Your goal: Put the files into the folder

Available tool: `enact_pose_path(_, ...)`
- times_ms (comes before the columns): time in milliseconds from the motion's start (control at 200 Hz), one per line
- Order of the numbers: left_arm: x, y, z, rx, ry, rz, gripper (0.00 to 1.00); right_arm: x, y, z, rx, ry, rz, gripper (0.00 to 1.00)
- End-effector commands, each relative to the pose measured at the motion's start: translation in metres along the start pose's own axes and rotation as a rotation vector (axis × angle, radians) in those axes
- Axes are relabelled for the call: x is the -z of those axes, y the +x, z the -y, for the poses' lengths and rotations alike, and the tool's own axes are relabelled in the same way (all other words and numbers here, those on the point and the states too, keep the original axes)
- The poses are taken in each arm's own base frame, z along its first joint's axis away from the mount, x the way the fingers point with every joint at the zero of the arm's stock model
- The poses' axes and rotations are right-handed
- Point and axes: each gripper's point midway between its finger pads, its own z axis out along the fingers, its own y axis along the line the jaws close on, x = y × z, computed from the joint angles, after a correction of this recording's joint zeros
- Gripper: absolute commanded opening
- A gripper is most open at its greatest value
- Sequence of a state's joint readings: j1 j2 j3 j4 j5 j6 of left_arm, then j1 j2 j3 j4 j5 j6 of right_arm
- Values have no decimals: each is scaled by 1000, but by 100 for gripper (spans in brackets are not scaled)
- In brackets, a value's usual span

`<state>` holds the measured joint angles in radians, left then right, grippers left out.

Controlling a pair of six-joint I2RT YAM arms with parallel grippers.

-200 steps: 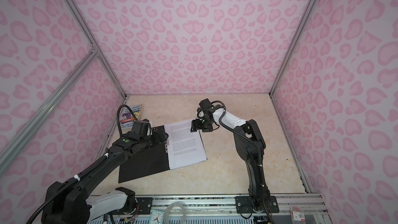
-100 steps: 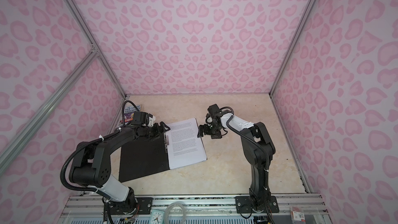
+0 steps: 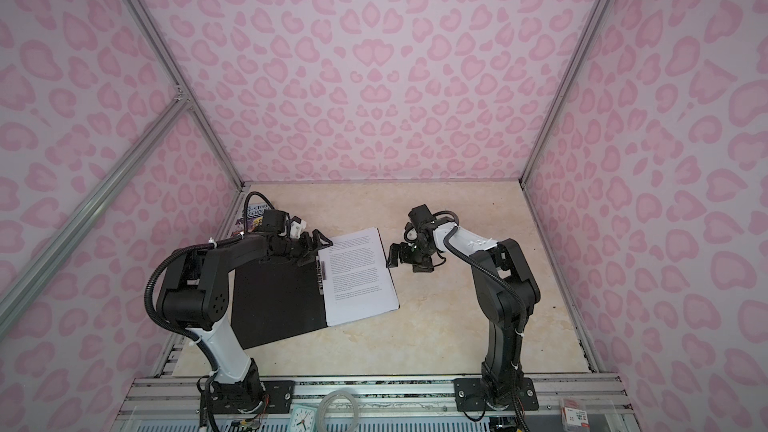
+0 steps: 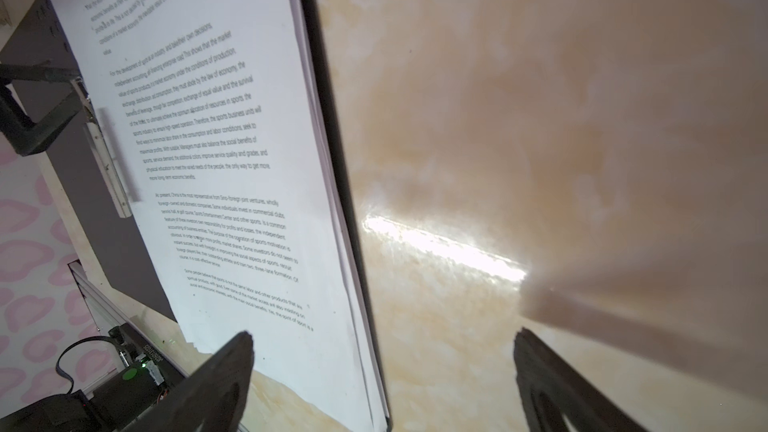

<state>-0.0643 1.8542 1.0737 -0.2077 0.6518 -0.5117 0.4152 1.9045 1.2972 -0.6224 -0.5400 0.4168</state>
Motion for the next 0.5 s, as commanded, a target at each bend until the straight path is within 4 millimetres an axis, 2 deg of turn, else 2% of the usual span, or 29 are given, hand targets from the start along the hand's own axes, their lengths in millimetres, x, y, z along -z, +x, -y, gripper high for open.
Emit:
enact_pose_path(0, -1, -3, 8, -28, 45, -7, 97, -1, -1, 1, -16, -14, 1, 97)
enact_pose_path(180, -3, 0, 10, -20, 67, -26, 97, -3, -2, 2, -28, -24, -4, 97)
enact_pose_path(495, 10, 5, 23, -39, 101, -12, 97, -10, 2, 4, -44, -41, -19, 97)
